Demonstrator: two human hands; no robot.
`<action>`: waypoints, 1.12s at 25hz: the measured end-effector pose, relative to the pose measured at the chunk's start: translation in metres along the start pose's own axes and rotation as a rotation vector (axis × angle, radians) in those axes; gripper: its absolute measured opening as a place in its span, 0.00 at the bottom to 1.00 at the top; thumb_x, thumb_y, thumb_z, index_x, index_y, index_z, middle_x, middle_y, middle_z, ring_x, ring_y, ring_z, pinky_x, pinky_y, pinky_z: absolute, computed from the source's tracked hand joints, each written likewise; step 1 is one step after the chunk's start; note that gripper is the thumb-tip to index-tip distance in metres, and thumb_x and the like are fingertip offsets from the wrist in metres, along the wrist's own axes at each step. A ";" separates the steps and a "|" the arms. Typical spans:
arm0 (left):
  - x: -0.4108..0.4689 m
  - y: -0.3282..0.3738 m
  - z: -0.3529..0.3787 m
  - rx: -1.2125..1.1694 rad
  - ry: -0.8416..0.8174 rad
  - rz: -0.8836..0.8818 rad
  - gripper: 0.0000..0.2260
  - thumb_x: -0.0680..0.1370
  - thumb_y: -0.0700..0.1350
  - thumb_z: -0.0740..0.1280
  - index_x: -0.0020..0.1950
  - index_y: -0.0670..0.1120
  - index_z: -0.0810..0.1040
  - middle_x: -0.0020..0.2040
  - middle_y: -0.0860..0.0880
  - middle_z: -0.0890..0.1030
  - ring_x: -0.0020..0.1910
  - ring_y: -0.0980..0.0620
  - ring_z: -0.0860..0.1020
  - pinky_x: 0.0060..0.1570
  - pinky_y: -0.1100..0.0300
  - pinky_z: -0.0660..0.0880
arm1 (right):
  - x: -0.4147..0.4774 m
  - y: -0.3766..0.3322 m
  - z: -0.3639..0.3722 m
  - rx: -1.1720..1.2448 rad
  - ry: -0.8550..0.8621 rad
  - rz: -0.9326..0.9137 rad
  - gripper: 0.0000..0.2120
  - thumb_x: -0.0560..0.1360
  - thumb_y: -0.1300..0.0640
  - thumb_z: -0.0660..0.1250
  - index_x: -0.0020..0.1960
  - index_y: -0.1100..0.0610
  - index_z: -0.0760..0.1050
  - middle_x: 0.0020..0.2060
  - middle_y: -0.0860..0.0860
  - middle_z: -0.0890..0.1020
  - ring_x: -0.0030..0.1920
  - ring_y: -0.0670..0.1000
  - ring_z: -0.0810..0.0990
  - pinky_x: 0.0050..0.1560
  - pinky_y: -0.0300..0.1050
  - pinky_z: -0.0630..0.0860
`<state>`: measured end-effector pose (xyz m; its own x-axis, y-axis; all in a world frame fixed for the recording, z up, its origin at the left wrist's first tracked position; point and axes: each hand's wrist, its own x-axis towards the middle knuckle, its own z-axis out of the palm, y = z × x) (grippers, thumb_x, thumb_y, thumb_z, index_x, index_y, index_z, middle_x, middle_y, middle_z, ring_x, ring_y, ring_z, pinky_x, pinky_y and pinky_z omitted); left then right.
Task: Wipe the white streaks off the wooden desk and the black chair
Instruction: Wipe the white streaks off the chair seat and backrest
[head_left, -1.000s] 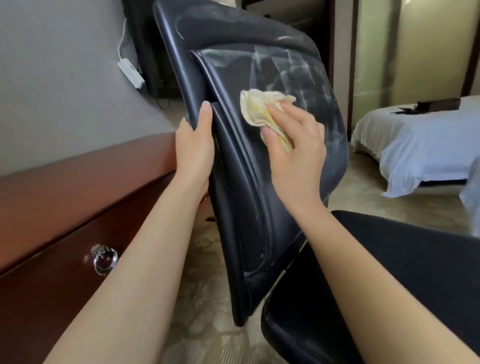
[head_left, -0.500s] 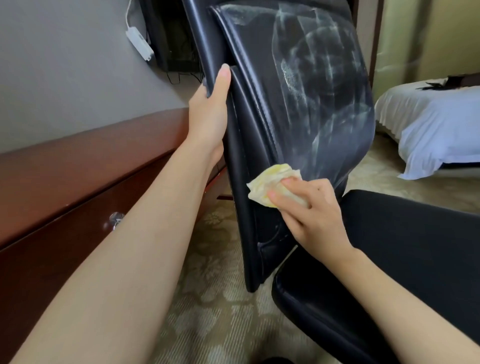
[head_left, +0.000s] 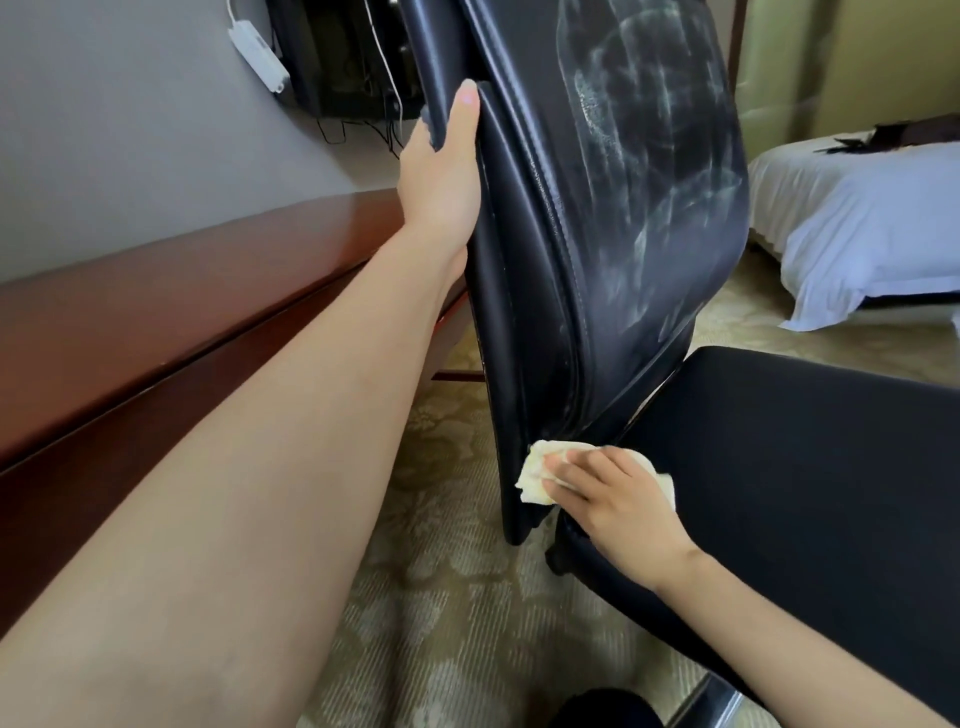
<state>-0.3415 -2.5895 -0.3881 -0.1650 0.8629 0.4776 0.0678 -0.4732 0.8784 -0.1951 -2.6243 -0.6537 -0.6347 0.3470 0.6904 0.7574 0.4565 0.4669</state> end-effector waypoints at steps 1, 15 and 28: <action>-0.002 -0.001 0.001 0.007 0.005 -0.011 0.26 0.81 0.56 0.59 0.76 0.47 0.61 0.72 0.53 0.67 0.64 0.61 0.66 0.65 0.63 0.60 | -0.007 -0.003 -0.001 0.102 0.057 0.089 0.21 0.61 0.63 0.75 0.54 0.56 0.80 0.53 0.49 0.79 0.51 0.53 0.71 0.54 0.47 0.67; 0.010 -0.005 0.011 0.075 0.136 -0.122 0.16 0.81 0.52 0.60 0.67 0.50 0.71 0.55 0.62 0.78 0.53 0.70 0.76 0.60 0.66 0.71 | 0.200 0.070 -0.099 0.987 0.555 1.212 0.18 0.73 0.62 0.69 0.52 0.39 0.73 0.48 0.39 0.72 0.53 0.45 0.72 0.54 0.24 0.63; 0.132 0.140 -0.024 0.244 -0.185 -0.488 0.28 0.77 0.68 0.48 0.69 0.56 0.70 0.67 0.58 0.72 0.67 0.58 0.70 0.71 0.58 0.62 | 0.335 0.126 -0.172 0.996 0.174 1.388 0.11 0.73 0.62 0.69 0.56 0.57 0.78 0.48 0.48 0.72 0.52 0.54 0.74 0.53 0.40 0.66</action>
<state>-0.3779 -2.5463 -0.2026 -0.0607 0.9981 -0.0078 0.2561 0.0231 0.9664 -0.2858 -2.5915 -0.2686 0.4381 0.8367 0.3285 0.2611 0.2313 -0.9372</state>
